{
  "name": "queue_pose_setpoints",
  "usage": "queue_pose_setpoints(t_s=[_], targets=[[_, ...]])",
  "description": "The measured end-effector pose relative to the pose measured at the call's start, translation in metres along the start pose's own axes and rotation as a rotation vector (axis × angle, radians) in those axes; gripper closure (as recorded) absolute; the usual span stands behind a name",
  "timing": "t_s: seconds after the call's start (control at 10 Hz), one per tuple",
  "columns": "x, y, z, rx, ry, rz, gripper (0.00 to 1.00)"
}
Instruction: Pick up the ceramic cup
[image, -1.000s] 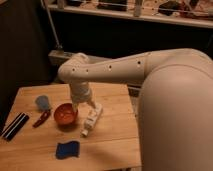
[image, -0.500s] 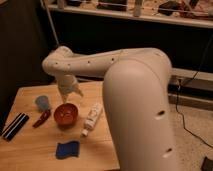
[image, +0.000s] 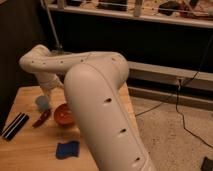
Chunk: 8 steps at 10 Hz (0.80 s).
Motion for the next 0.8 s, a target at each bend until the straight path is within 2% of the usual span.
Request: queue_pose_setpoints(t_s=[0.3, 0.5, 0.6, 0.8], targets=[[-0.033, 0.026, 0.009, -0.014, -0.007, -0.083, 0.35], [-0.051, 0.04, 0.015, -0.056, -0.02, -0.093, 0.35], [-0.06, 0.053, 0.018, -0.105, -0.023, -0.097, 0.35], [-0.066, 0.07, 0.024, -0.138, -0.014, -0.132, 0.35]])
